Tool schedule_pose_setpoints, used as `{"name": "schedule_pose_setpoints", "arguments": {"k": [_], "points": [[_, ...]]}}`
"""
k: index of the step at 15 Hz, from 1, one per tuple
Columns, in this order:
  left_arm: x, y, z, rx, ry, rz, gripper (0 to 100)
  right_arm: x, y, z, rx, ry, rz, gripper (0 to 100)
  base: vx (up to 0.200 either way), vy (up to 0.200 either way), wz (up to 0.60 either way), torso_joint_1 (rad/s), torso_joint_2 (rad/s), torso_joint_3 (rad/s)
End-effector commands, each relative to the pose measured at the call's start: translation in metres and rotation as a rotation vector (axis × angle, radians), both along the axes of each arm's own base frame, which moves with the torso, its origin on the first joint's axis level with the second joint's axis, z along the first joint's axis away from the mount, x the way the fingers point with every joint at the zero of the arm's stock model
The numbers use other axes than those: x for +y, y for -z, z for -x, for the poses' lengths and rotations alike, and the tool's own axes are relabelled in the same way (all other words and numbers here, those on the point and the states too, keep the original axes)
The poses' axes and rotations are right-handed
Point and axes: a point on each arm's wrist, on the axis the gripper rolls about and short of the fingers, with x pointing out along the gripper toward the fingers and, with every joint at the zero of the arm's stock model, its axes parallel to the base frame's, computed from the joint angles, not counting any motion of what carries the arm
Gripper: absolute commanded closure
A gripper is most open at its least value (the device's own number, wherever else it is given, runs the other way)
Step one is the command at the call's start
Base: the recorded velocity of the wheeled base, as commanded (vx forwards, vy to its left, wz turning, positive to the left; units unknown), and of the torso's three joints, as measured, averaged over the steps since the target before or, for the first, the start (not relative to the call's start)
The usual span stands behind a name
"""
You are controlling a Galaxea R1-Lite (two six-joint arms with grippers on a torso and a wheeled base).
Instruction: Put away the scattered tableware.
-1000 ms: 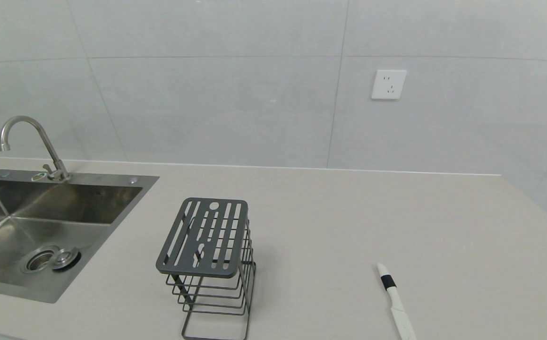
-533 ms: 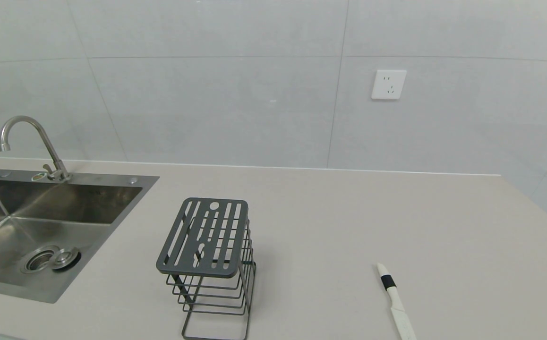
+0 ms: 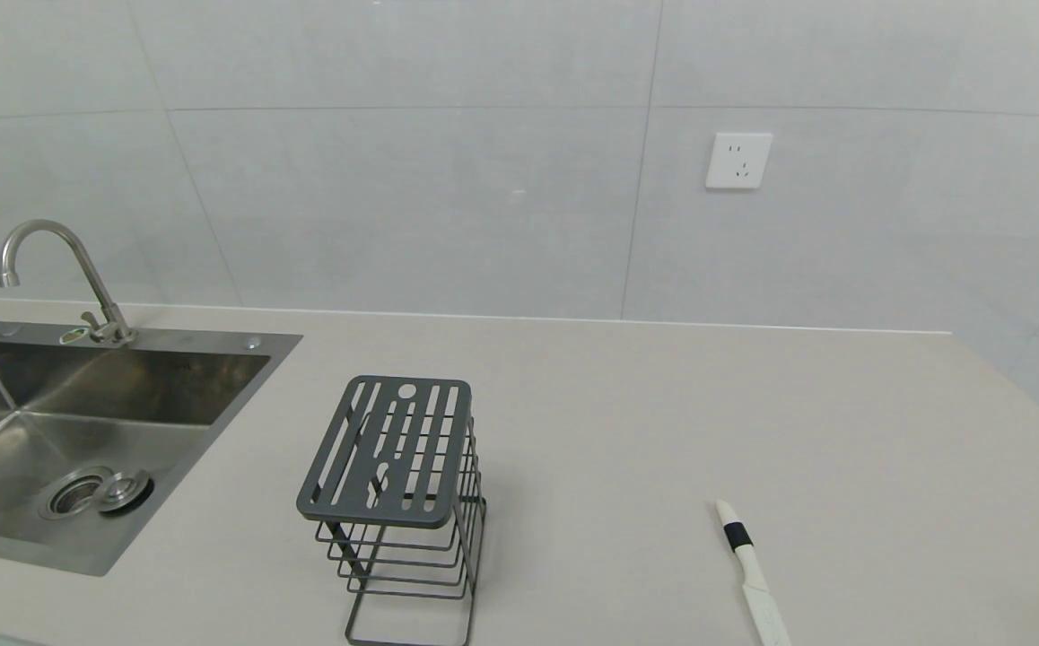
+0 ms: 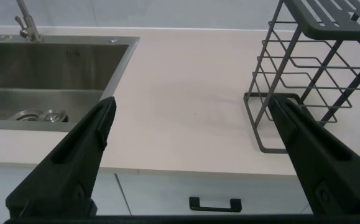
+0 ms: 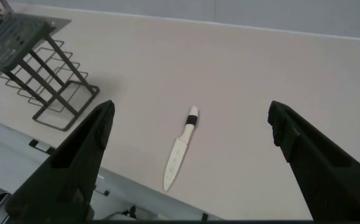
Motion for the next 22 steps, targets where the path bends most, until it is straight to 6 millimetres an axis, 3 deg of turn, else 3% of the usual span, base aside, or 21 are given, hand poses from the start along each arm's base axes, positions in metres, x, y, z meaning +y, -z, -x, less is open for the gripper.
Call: {"name": "schedule_pose_setpoints", "arguments": {"k": [1,5,10,14,22], "points": [[0.0,0.0,0.0,0.001,0.0,0.0,0,0.003,0.01,-0.025,0.17,-0.044,0.035,0,0.0,0.0,0.0,0.0,0.0,0.0],[0.0,0.0,0.0,0.001,0.0,0.002,0,0.012,0.023,-0.035,0.297,-0.091,0.125,0,0.0,0.0,0.0,0.0,0.0,0.0],[0.0,0.0,0.0,0.001,0.0,0.002,0,0.031,0.039,-0.064,0.455,-0.14,0.215,0,0.0,0.0,0.0,0.0,0.0,0.0],[0.0,0.0,0.0,0.001,0.0,0.002,0,0.055,0.061,-0.084,0.669,-0.129,0.155,0,0.0,0.0,0.0,0.0,0.0,0.0],[0.0,0.0,0.0,0.001,0.0,0.002,0,0.085,0.095,-0.113,0.777,-0.086,0.199,0,0.0,0.0,0.0,0.0,0.0,0.0]]}}
